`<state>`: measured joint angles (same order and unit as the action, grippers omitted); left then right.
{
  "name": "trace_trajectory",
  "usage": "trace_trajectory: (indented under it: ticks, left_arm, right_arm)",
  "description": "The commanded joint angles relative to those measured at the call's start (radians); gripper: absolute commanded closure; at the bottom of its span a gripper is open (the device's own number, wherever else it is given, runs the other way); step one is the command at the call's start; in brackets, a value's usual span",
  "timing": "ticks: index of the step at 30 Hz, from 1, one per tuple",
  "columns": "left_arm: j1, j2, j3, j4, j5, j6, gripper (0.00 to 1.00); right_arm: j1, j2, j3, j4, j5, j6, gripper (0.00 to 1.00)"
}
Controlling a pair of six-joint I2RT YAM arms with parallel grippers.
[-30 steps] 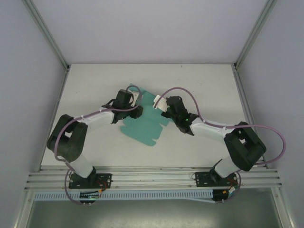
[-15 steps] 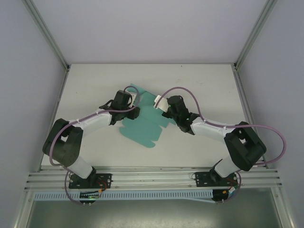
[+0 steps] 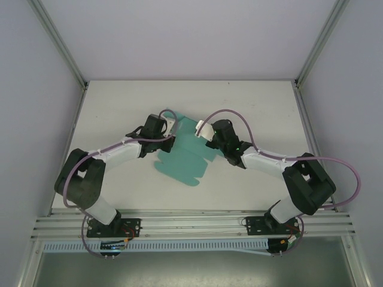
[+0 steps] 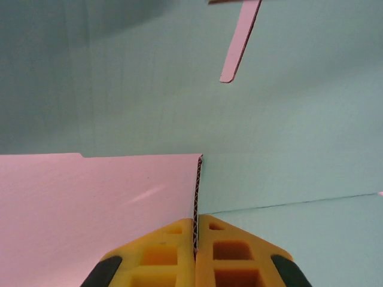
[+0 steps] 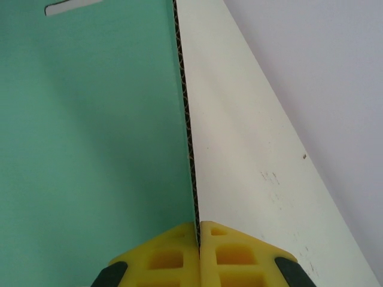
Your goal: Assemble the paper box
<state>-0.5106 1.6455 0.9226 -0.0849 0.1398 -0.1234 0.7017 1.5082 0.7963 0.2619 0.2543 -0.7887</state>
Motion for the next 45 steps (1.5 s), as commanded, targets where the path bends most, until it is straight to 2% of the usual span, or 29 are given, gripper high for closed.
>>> trace_trajectory:
  ticks: [1, 3, 6, 7, 10, 14, 16, 22, 25, 28, 36, 45]
  left_arm:
    - [-0.003, 0.054, 0.039, 0.067, 0.094, 0.018, 1.0]
    - [-0.006, 0.088, 0.054, 0.071, 0.119, 0.021, 0.91]
    - [-0.015, 0.111, 0.064, 0.098, 0.163, 0.021, 0.84]
    - [-0.016, 0.116, 0.065, 0.111, 0.182, 0.017, 0.77]
    - [-0.015, 0.123, 0.064, 0.133, 0.238, 0.009, 0.7]
    - [-0.016, 0.123, 0.07, 0.144, 0.253, -0.023, 0.69]
    - [-0.017, 0.131, 0.074, 0.152, 0.262, -0.042, 0.73]
    - [-0.034, 0.221, 0.128, 0.054, 0.048, -0.099, 0.77]
    - [-0.034, 0.251, 0.128, 0.078, 0.031, -0.185, 0.78]
    - [-0.034, 0.27, 0.128, 0.117, 0.038, -0.256, 0.83]
    - [-0.038, 0.272, 0.111, 0.133, 0.063, -0.259, 0.8]
    - [-0.039, 0.144, 0.03, 0.099, 0.089, -0.245, 0.68]
  right_arm:
    - [0.033, -0.008, 0.036, 0.017, -0.085, -0.017, 1.0]
    - [0.041, 0.002, 0.044, 0.019, -0.089, -0.015, 1.0]
    - [0.052, 0.024, 0.048, 0.027, -0.087, -0.007, 1.0]
    - [0.058, 0.03, 0.047, 0.031, -0.081, -0.005, 1.0]
    - [0.07, 0.043, 0.046, 0.033, -0.066, -0.002, 1.0]
    - [0.074, 0.053, 0.045, 0.035, -0.049, 0.011, 1.0]
    - [0.079, 0.054, 0.041, 0.048, -0.031, 0.014, 1.0]
    - [0.09, 0.023, 0.023, 0.095, -0.038, 0.055, 1.0]
    - [0.111, 0.01, -0.017, 0.136, -0.079, 0.077, 1.0]
    - [0.15, 0.012, -0.09, 0.224, -0.072, 0.042, 1.0]
    - [0.234, 0.022, -0.138, 0.277, -0.004, -0.01, 1.0]
    - [0.228, 0.055, -0.152, 0.296, 0.136, -0.064, 1.0]
